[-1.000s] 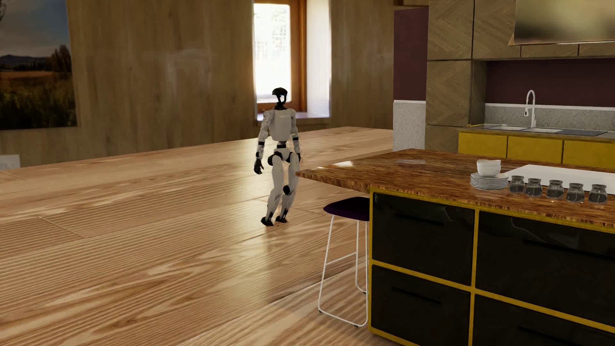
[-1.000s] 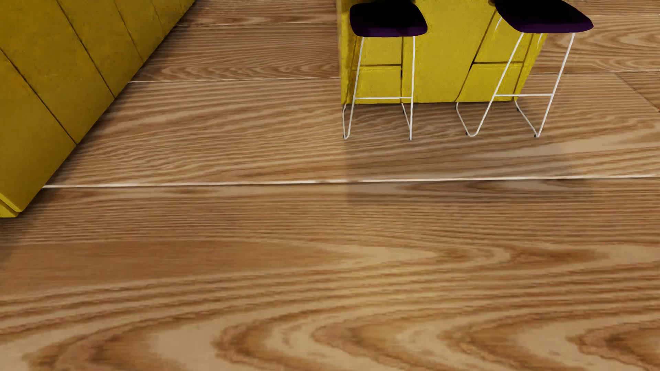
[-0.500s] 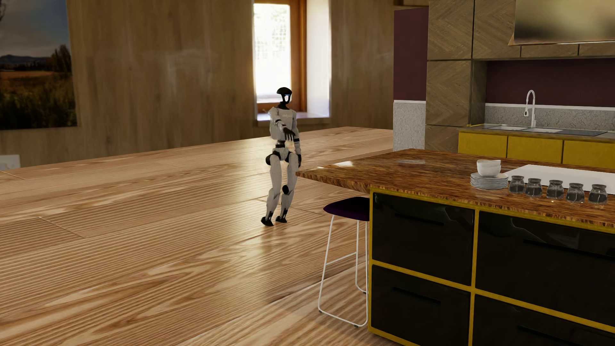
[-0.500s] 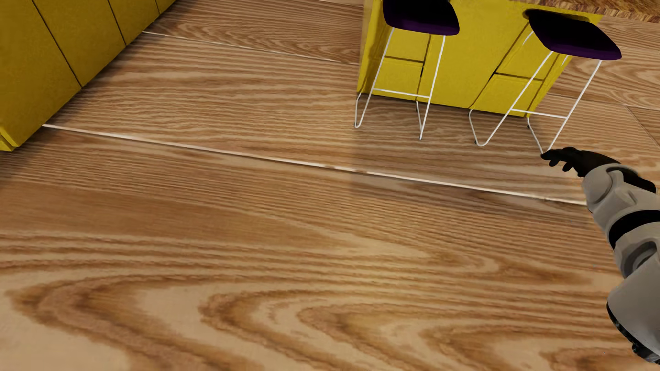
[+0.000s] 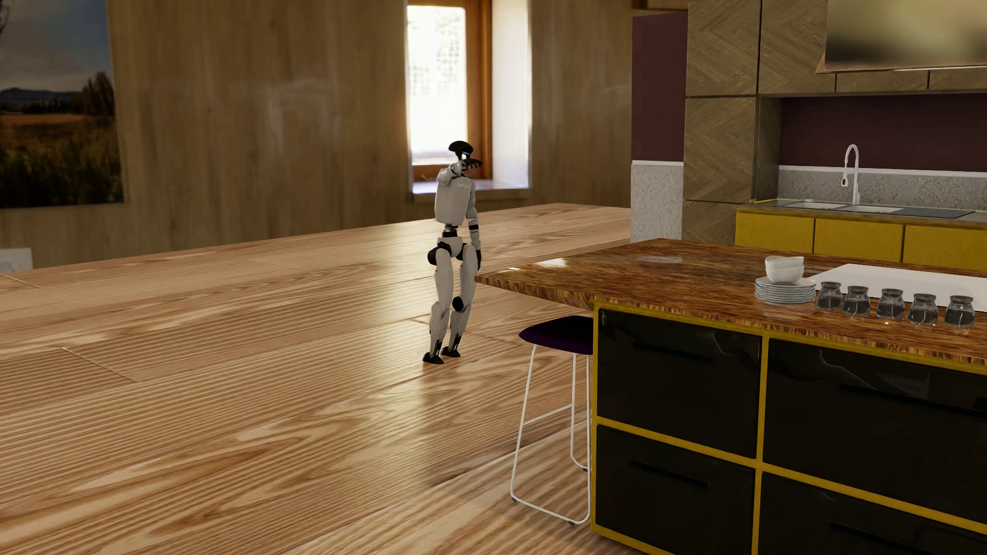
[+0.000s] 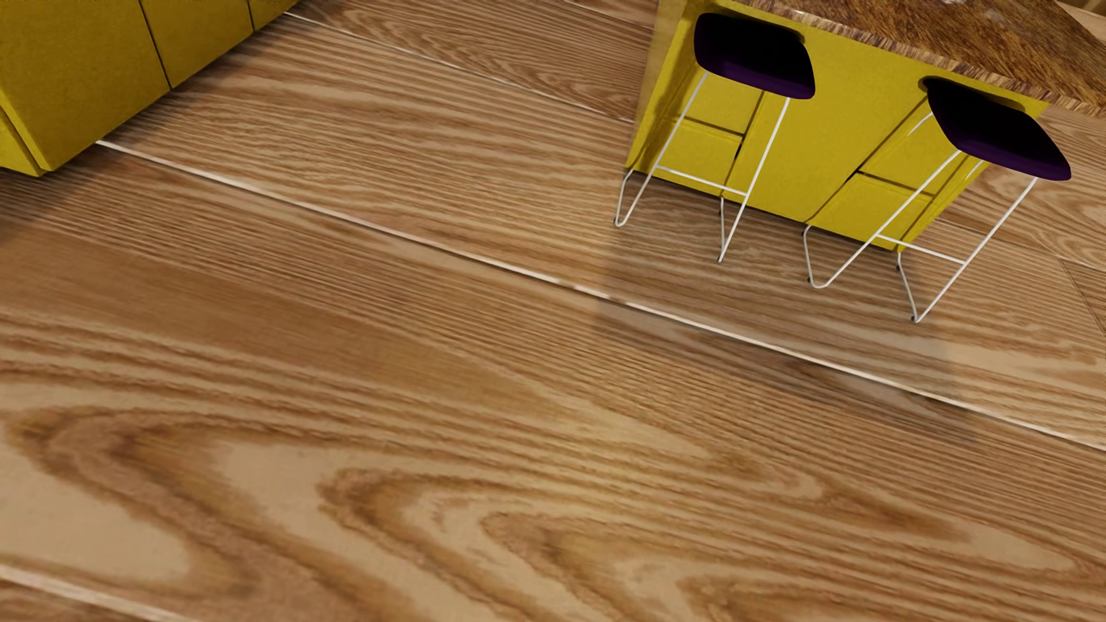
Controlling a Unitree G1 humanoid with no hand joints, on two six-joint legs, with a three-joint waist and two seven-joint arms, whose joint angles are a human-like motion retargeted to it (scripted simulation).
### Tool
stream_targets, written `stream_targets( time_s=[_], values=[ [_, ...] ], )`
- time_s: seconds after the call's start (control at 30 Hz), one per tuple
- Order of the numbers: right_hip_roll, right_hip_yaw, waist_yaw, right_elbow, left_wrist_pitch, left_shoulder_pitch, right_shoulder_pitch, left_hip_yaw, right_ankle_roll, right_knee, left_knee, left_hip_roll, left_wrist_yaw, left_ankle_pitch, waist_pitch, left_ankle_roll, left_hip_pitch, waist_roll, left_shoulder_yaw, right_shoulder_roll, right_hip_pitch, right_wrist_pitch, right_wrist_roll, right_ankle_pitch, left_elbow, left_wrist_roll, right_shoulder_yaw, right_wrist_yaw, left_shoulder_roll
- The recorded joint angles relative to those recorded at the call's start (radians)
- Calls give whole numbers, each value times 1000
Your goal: Extend forward
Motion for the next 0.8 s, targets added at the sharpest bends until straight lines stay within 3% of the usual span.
stream_targets(
  time_s=[0.8],
  values=[
    [-5, 0, 11, -7, 0, 14, 4, 0, 0, -1, 0, -5, 0, -7, -12, 0, 15, 11, 1, -8, 15, 0, 0, -13, 0, 0, 0, 0, 5]
  ],
)
